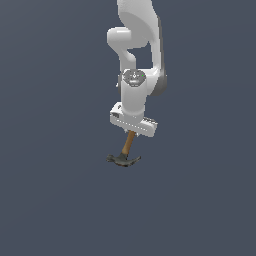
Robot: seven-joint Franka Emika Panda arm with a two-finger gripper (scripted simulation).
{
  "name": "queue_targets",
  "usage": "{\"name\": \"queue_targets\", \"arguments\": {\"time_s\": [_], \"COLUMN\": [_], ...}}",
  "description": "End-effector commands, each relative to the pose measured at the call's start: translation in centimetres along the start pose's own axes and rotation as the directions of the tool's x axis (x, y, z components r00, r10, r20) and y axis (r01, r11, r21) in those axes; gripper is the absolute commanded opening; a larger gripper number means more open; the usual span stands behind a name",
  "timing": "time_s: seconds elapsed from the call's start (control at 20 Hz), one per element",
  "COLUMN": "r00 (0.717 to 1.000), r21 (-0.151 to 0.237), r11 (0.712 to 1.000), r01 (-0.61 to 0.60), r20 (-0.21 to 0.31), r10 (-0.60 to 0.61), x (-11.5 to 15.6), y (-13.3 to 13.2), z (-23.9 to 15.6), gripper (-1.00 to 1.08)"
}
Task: Pick up the object and move it to a goal position.
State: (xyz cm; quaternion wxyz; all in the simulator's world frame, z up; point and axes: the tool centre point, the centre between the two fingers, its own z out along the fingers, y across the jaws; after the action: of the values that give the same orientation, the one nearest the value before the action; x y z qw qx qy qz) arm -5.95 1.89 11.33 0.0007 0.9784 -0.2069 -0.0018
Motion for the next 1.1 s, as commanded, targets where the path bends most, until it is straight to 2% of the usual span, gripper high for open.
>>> {"name": "queue_targets", "arguments": {"time_s": [0.0,0.5,1.05], "r00": [1.000,1.000,1.000], "r21": [0.002,0.002,0.002], "r11": [1.000,1.000,1.000], "r01": [0.001,0.002,0.003], "r20": [-0.003,-0.003,-0.003], "r10": [-0.001,-0.002,-0.003], "x": [-1.3,-5.9,-7.8], "y": [0.3,1.6,2.1], "z": [-1.7,-6.7,-8.9], "gripper": [-1.00,-1.00,-1.00]}}
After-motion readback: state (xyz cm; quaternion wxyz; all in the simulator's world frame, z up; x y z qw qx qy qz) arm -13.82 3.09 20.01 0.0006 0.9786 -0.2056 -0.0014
